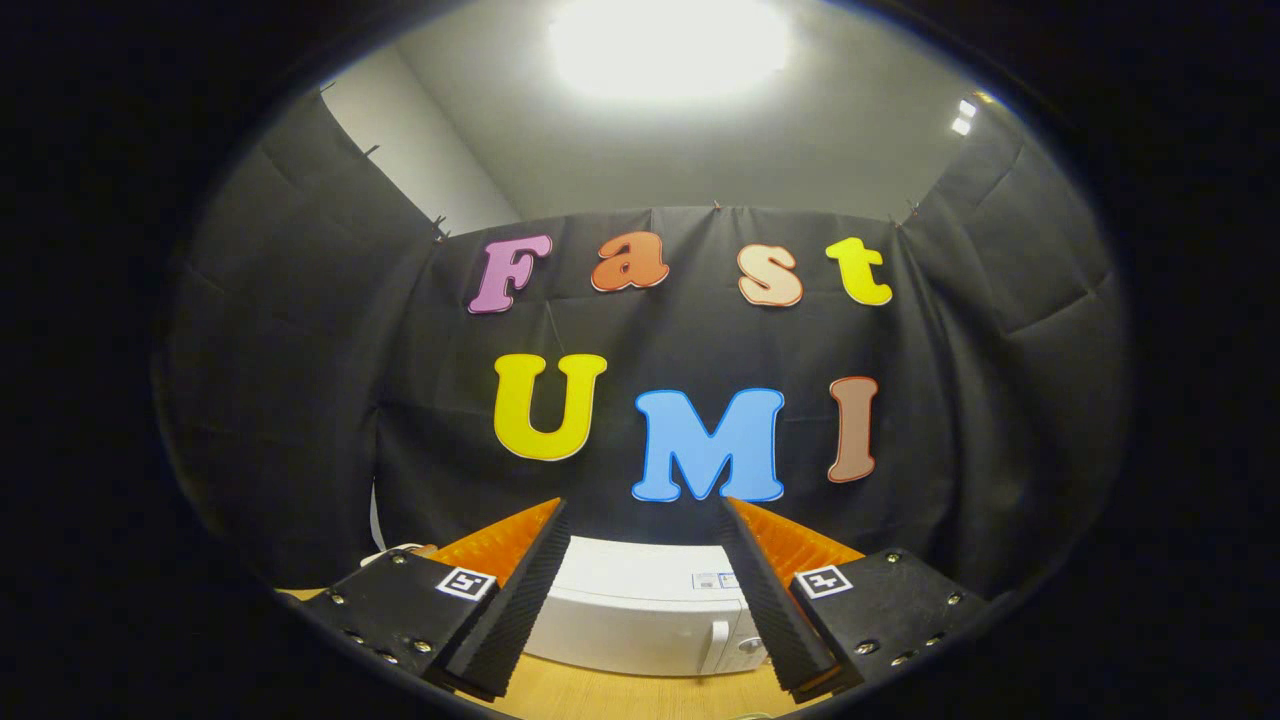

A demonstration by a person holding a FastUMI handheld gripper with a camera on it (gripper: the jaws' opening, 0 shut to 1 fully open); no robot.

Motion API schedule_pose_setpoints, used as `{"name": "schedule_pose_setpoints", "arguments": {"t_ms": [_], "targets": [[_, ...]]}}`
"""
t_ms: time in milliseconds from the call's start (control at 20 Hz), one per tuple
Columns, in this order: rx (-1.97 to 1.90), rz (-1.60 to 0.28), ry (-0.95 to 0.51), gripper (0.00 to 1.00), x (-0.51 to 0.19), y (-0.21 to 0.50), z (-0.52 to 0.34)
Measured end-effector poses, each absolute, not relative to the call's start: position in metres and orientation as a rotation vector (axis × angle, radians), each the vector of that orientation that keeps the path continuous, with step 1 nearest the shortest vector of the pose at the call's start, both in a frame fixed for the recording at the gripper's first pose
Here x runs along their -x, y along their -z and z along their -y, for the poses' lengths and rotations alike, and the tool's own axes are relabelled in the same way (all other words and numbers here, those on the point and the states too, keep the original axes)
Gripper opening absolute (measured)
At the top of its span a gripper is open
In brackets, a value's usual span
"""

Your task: Open the microwave, put the food inside, and close the microwave door.

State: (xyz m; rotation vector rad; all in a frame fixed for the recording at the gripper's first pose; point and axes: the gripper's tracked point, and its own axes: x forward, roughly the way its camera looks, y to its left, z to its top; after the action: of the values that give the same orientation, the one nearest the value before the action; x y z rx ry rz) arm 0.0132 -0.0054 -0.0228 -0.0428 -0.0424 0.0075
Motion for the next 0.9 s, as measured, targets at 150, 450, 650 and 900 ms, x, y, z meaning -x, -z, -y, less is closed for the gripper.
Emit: {"name": "schedule_pose_setpoints", "arguments": {"t_ms": [150, 450, 650, 900], "targets": [[0.037, -0.001, 0.01, 0.93, -0.023, 0.056, 0.02], [-0.017, -0.081, 0.039, 0.93, -0.05, 0.128, 0.052], [-0.037, -0.114, 0.053, 0.94, -0.072, 0.181, 0.074], [-0.039, -0.173, 0.068, 0.94, -0.089, 0.243, 0.093]]}}
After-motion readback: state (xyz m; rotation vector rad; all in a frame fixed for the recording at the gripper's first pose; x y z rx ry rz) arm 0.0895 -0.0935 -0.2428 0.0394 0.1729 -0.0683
